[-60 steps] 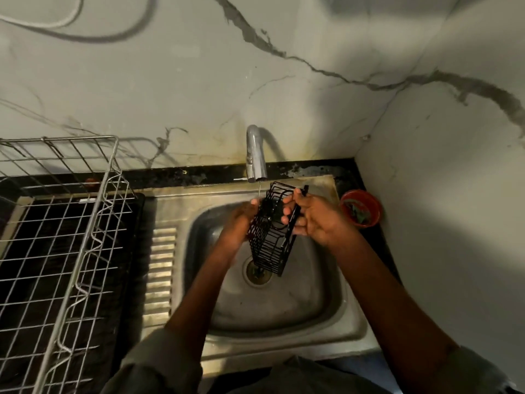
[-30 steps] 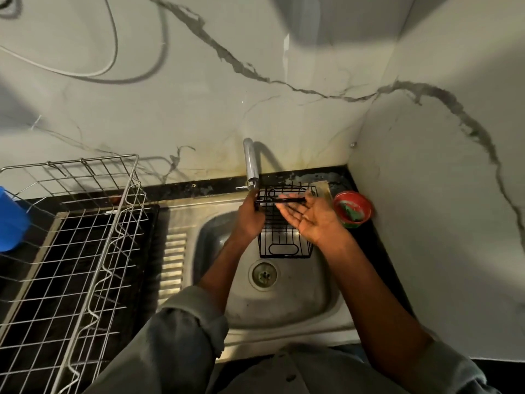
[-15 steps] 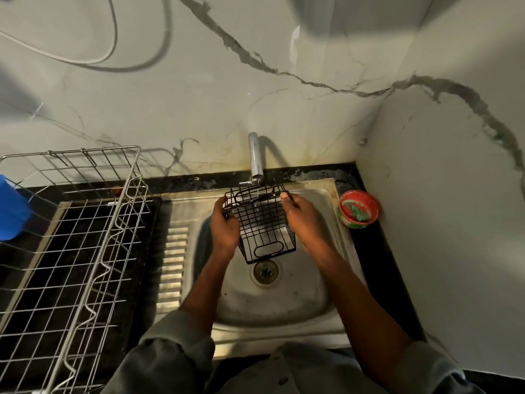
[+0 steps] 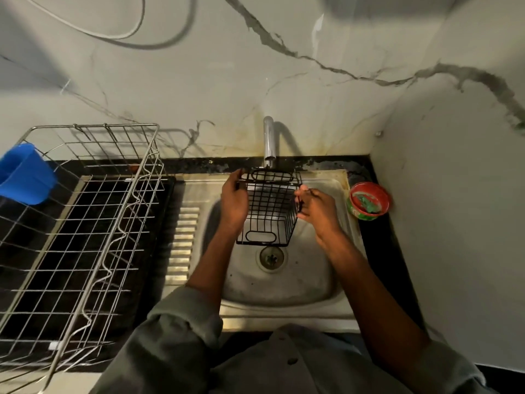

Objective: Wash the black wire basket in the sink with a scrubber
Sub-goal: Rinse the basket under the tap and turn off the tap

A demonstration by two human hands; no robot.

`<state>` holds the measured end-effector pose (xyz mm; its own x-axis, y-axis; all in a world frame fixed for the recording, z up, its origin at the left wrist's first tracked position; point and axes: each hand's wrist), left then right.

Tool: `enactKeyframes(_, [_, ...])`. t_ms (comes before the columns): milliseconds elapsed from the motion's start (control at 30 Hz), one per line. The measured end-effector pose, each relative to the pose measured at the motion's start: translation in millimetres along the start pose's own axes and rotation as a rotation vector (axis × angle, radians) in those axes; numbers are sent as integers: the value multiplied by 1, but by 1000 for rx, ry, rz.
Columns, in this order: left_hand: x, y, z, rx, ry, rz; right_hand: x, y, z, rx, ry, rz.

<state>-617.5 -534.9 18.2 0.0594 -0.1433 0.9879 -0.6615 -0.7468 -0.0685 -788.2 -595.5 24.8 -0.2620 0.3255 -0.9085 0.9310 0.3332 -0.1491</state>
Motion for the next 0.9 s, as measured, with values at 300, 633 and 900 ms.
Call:
enactKeyframes(300, [18,24,-3,-220,-148,-82,4,-21,-10,236,-101,-112])
enactKeyframes(633, [-24,-11,12,-48,-221,-197,-12,-8,-17,-11,-41,-372])
enactKeyframes(900, [-15,13,24,-128,-219,-172,-20,-25,-6,-126,-141,-464])
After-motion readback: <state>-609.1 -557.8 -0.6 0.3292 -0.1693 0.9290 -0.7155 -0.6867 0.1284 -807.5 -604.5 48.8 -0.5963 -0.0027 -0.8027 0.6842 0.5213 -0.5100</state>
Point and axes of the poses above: each hand's wrist, its own z-axis towards the middle knuckle, its own y-axis out of the palm, x = y × z, and after that the axes turned 7 degrees about -z, right-handed
